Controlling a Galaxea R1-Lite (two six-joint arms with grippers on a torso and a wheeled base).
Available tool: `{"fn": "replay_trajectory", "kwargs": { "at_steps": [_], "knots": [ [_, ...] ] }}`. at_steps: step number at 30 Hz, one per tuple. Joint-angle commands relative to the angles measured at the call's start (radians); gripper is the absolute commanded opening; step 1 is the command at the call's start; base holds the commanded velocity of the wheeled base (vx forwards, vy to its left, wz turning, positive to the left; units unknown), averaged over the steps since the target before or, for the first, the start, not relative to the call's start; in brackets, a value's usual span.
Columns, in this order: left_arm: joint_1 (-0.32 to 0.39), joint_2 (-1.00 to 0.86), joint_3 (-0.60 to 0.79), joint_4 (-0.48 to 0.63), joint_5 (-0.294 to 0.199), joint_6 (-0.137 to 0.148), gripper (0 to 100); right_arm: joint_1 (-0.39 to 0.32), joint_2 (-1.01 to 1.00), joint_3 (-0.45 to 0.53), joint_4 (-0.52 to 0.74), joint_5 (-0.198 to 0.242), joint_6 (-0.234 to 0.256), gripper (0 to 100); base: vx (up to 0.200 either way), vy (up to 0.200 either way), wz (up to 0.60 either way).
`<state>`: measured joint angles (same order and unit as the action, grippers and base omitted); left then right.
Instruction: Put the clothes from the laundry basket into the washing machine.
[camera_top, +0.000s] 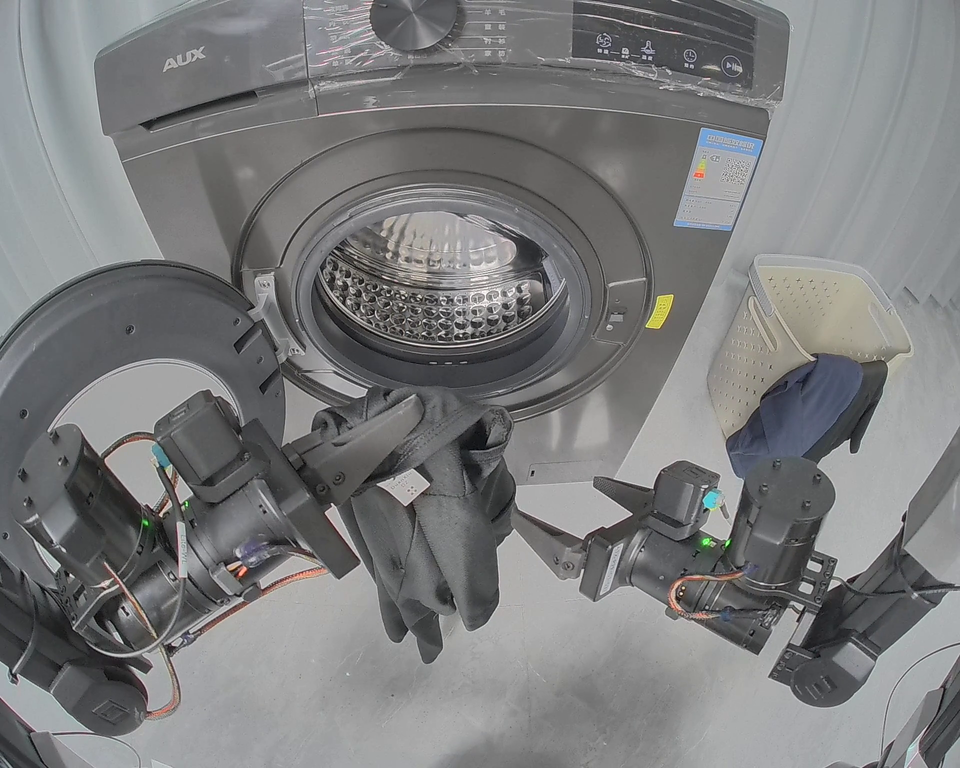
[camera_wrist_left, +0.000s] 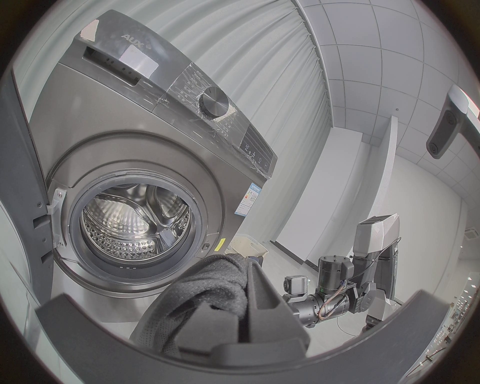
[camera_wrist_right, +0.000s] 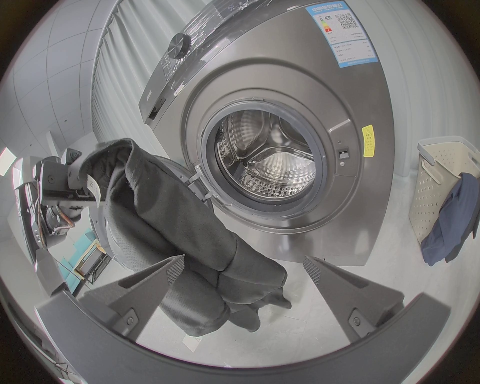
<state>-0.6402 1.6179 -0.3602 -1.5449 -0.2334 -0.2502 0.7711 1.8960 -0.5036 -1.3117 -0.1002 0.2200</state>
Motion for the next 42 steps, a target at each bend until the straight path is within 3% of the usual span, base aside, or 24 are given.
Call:
{"fn": "replay_trajectory", "kwargs": {
  "at_steps": [1,7,14,19,26,32,40,42],
  "knots": [
    [-0.001,-0.001,0.003,-0.001,0.0,0.0,0,-0.001,0.069,-0.052,-0.014,-0.001,-0.004,100,0.0,0.0,0.0],
    [-0.001,-0.001,0.006,-0.001,0.0,-0.007,0,0.025,0.126,-0.116,-0.02,-0.003,-0.004,100,0.0,0.0,0.0],
    [0.007,0.014,-0.003,-0.003,0.003,-0.026,0,0.129,0.144,-0.093,-0.046,-0.003,-0.002,100,0.0,0.0,0.0],
    [0.007,0.016,-0.005,-0.001,0.003,-0.027,0,0.154,0.152,-0.073,-0.057,-0.003,-0.002,100,0.0,0.0,0.0],
    [0.005,0.007,-0.002,-0.001,0.003,-0.027,0,0.094,0.146,-0.065,-0.057,-0.006,-0.005,100,0.0,0.0,0.0],
    [-0.001,0.002,0.003,-0.001,0.003,-0.026,0,0.01,0.143,-0.072,-0.077,0.002,-0.056,100,0.0,0.0,0.0],
    [-0.001,0.0,0.004,-0.003,0.002,-0.026,0,-0.006,0.161,-0.11,-0.081,0.025,-0.079,100,0.0,0.0,0.0],
    [-0.001,0.0,0.006,-0.003,0.002,-0.026,0,0.002,0.164,-0.113,-0.083,0.048,-0.079,100,0.0,0.0,0.0]
  ]
}}
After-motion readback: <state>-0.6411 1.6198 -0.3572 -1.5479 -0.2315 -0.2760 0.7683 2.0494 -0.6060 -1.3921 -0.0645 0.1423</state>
